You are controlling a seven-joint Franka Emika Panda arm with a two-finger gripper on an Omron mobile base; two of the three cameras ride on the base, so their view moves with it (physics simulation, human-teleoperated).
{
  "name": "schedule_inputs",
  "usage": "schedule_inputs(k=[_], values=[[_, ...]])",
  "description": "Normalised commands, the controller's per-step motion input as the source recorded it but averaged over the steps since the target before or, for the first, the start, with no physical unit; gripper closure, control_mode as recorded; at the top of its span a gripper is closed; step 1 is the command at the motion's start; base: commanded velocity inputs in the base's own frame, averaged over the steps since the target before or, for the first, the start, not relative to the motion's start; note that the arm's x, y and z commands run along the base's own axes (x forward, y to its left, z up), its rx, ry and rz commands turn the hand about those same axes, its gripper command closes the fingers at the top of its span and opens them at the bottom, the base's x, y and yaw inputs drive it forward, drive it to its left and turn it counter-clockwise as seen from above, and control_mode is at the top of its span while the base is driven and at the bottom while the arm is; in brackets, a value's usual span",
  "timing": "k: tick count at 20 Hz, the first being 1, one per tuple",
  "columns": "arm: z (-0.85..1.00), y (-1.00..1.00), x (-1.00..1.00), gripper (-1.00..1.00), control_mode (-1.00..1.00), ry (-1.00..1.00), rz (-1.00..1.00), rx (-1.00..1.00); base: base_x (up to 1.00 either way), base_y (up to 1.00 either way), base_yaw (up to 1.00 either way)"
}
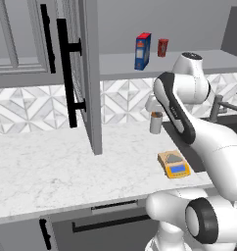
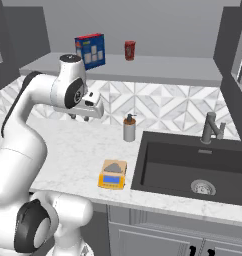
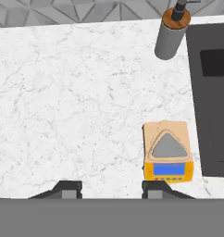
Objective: Pick the boxed food and place it on the digital scale for weighing, and close the cabinet.
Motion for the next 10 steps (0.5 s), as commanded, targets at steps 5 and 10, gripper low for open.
schedule_inputs(k=[5,10], values=[[0.01,0.0,-0.28,-1.0,-1.0,-0.08,0.0,0.0,0.0,0.0,0.0],[0.24,0.23,-0.23,-1.0,-1.0,-0.25,0.0,-0.03,0.0,0.0,0.0]])
